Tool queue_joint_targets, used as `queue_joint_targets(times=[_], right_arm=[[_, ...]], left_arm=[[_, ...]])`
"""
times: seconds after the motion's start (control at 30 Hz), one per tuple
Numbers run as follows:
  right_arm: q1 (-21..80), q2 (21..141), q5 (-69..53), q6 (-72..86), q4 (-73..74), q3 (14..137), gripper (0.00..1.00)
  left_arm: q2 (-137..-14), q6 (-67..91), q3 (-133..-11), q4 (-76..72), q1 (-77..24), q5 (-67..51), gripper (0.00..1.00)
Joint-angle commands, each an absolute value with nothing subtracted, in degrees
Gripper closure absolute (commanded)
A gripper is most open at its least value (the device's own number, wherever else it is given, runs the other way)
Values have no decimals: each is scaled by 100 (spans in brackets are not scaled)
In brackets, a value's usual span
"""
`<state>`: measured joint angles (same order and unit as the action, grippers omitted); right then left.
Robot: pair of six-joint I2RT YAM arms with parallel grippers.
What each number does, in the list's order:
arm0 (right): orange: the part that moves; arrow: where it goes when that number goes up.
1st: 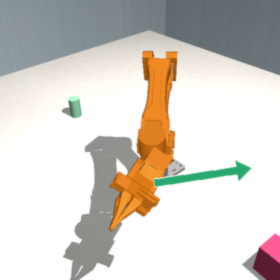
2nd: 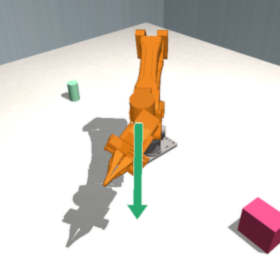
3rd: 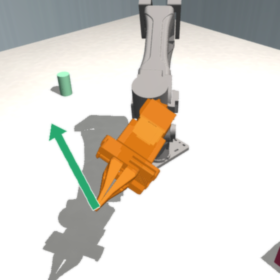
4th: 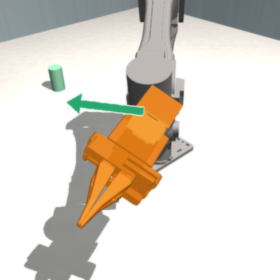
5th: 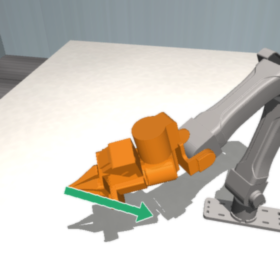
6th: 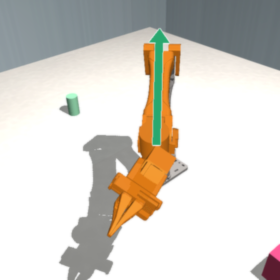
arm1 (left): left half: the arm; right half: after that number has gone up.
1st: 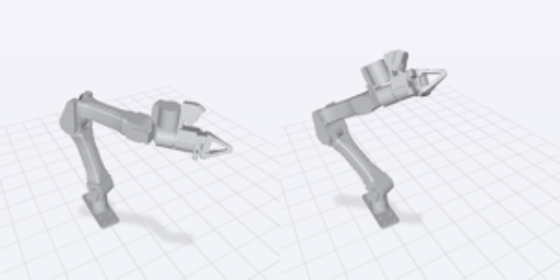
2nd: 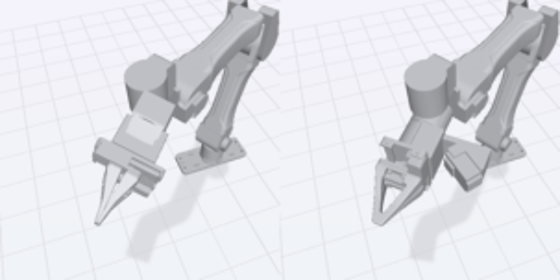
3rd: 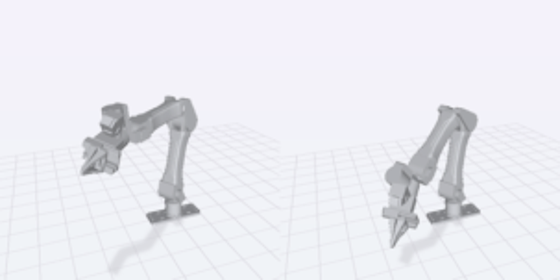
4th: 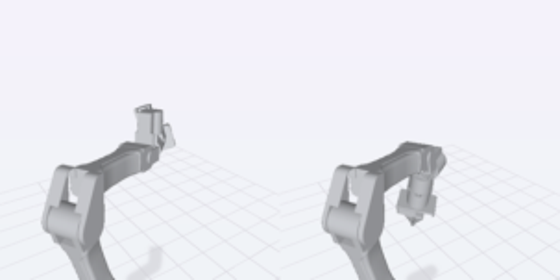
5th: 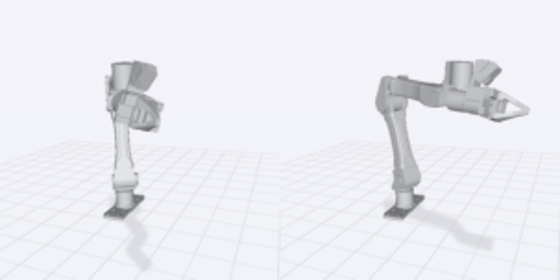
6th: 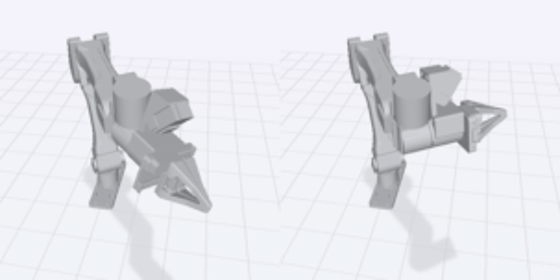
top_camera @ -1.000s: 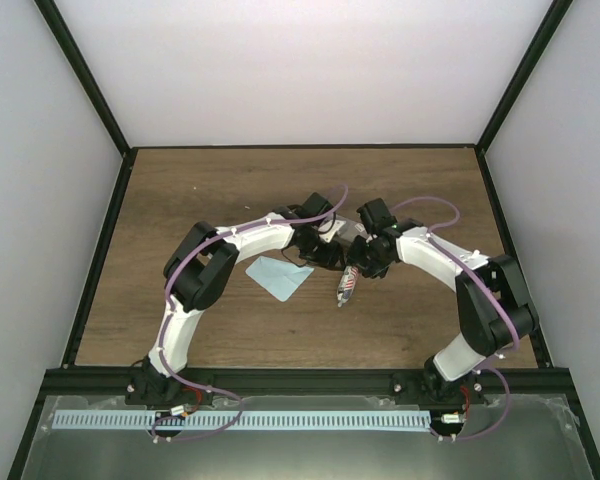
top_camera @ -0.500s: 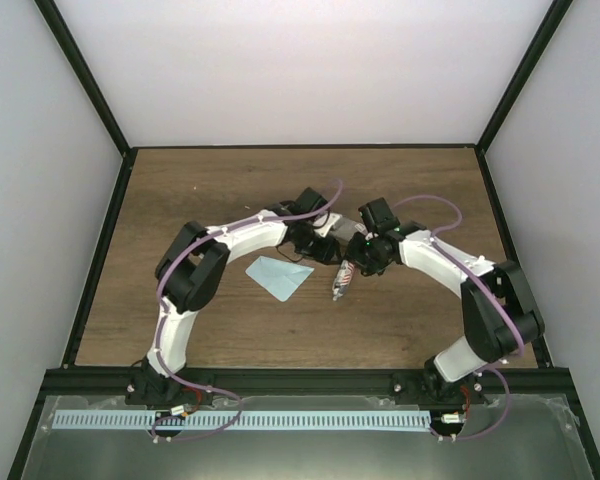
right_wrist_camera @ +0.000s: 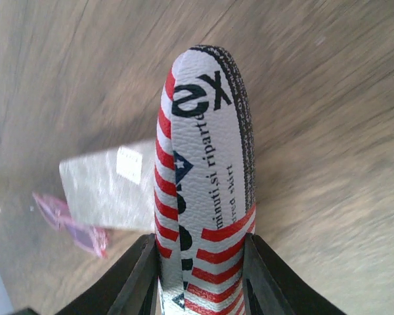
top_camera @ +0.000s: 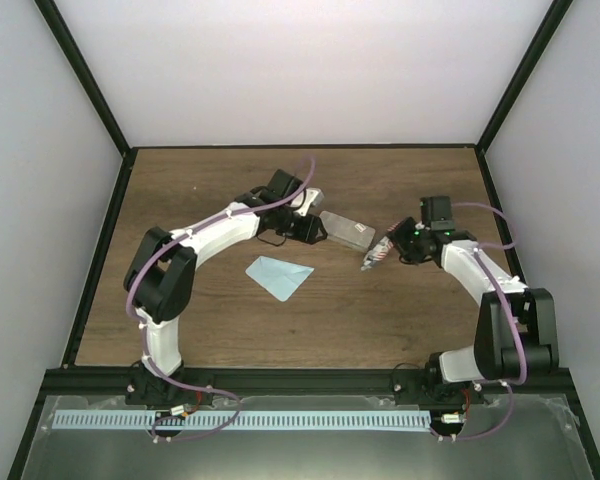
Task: Organize the sunglasses
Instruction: Adjust the sunglasses case at the center of the board.
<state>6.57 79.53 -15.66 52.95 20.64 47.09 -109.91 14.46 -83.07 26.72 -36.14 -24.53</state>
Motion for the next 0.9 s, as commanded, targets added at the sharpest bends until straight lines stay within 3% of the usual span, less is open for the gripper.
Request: queue_joint_targets(times=[0.0,0.2,0.33,0.63,0.77,0.87], right_arm=[[82,8223,-1829,4921,1475,4781,99],[-273,9401,-2082,4290,985,4916,99],[-401,9443,-1919,4229,999,4775,96],[-404,9019,-931,4000,2172,4844,44],[-402,8737,-805,3954,2404,4817,30],[-404,8624,-815,3925,2572,4843,26]], left_arm=[[-11031,1405,-8235,2619,-3396,-2576,57],[-11090,1465,-8289,2595,-3193,-2820,57],[-11033,1489,-8203,2549,-3040,-2942,57],[-11102,1638,-8183,2391,-2998,-3297,57],[-11117,1676,-8158,2346,-2997,-3330,57],[-11151,1698,-8144,2316,-2995,-3368,57]])
